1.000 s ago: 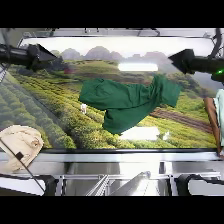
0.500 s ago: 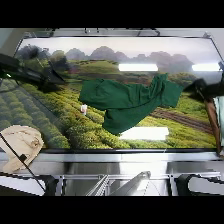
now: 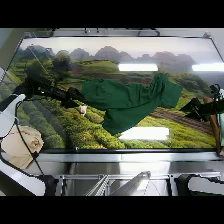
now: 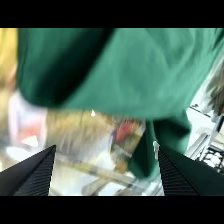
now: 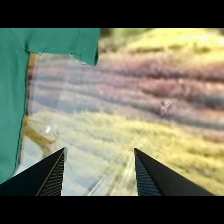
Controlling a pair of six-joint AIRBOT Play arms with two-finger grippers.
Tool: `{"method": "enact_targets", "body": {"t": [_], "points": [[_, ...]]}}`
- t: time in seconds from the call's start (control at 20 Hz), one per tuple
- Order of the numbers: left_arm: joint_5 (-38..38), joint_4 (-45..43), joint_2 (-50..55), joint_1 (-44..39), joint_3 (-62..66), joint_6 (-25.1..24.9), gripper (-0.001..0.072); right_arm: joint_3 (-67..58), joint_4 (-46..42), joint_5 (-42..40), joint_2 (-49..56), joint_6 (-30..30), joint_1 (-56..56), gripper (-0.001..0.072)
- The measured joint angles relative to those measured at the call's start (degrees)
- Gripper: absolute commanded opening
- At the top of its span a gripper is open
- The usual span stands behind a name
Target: Fold the shirts.
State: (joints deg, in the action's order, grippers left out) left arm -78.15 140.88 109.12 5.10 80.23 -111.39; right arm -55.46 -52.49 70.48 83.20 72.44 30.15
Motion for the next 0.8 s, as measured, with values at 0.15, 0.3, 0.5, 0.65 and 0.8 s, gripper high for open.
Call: {"method": "enact_targets", "body": {"t": [0.15, 0.3, 0.5, 0.65, 0.8], "points": [[-0.2, 1.1, 4.6, -2.3, 5.6, 1.5, 0.0428, 0.4, 0.0, -0.7, 0.0, 0.0, 0.1, 0.0482], [1.2, -0.5, 7.6, -3.5, 11.0, 2.2, 0.0022, 0.5, 0.2, -1.8, 0.0, 0.0, 0.1, 0.0482], [-0.1, 0.0, 8.7, -4.0, 15.9, 2.6, 0.0021, 0.6, 1.8, -6.1, 1.0, 2.5, 0.1, 0.0482], [-1.0, 0.0, 9.0, -4.2, 17.8, 2.8, 0.0021, 0.6, 7.4, -9.6, 4.6, 2.3, -0.3, 0.0481], [-1.7, 0.1, 9.1, -4.1, 18.6, 2.8, 0.0021, 0.5, 16.6, -11.7, 9.6, -0.7, -1.7, 0.0440]]}}
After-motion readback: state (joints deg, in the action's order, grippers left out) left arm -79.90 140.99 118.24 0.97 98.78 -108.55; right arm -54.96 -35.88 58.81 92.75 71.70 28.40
